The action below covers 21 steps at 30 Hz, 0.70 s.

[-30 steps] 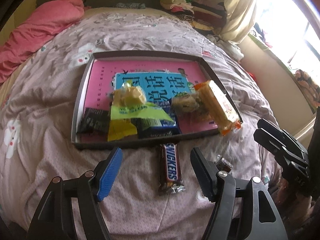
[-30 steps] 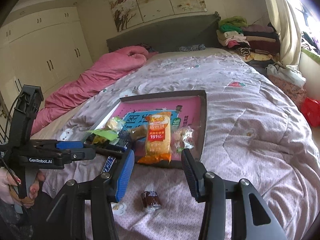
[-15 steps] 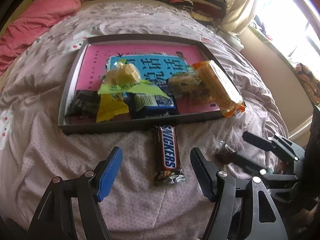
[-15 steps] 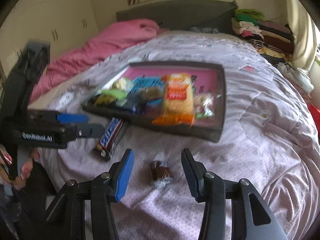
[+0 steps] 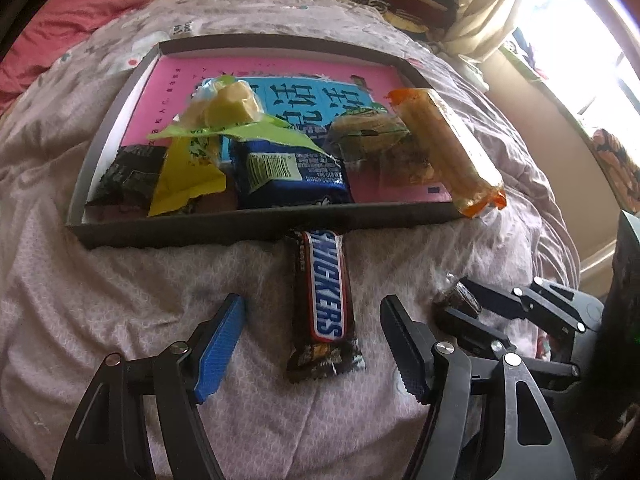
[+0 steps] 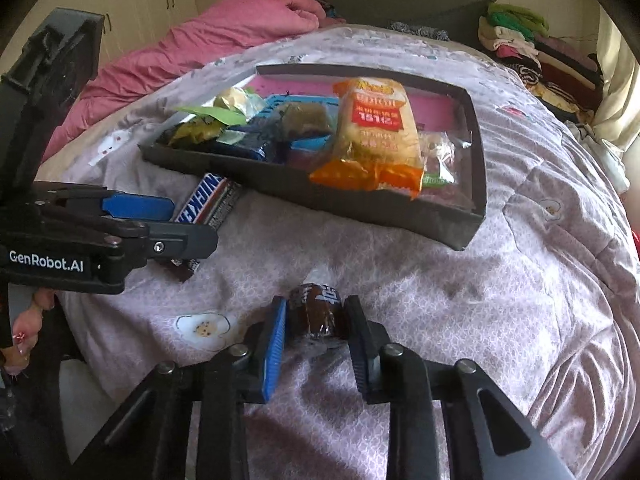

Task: Organize snacks
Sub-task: 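Close the left gripper on the Snickers bar while the right gripper grasps the small brown chocolate, then carry the Snickers bar with the left gripper while the right gripper carries the chocolate into the tray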

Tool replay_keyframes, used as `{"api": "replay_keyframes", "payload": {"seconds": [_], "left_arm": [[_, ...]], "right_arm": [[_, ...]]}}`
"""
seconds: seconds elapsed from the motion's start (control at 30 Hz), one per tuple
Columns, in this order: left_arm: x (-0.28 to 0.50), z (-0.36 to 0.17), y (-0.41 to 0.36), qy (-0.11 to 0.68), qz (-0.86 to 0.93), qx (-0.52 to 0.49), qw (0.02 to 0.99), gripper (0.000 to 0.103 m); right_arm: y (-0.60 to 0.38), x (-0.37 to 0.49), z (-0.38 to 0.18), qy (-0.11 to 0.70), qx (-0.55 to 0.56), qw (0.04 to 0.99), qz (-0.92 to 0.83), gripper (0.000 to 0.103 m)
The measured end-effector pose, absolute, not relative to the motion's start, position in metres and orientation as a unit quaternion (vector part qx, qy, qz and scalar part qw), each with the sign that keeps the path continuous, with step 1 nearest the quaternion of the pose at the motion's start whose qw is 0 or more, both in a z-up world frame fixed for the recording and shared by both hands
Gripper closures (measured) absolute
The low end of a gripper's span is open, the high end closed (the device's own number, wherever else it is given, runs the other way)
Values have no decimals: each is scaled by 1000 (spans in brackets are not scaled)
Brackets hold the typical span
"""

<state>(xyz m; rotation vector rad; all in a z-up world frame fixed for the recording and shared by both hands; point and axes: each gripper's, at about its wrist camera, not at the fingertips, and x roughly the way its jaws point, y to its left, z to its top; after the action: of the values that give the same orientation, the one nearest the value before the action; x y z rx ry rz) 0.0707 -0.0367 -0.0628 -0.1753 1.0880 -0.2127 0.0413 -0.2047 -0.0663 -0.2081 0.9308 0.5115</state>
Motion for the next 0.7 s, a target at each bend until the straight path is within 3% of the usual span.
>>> {"api": "replay_keyframes", "payload": {"seconds": [0.2,0.27,0.33,0.7], "left_arm": [[78,-68,-48,519,-95,-70,847,44],[78,-70,-52,515,-94,-54,850,55],[77,-71,-54,509,-94,-43,855,72],[70,-52,-15,502,-108,-120,850,73]], "right_arm": [[-220,45,-57,439,-44,864,243,74],[-228,48,-50,434,-15,868,240,74],[-240,49,-42,422,20,875,237,74],[-284,54,-12,351,109,911,185,74]]}}
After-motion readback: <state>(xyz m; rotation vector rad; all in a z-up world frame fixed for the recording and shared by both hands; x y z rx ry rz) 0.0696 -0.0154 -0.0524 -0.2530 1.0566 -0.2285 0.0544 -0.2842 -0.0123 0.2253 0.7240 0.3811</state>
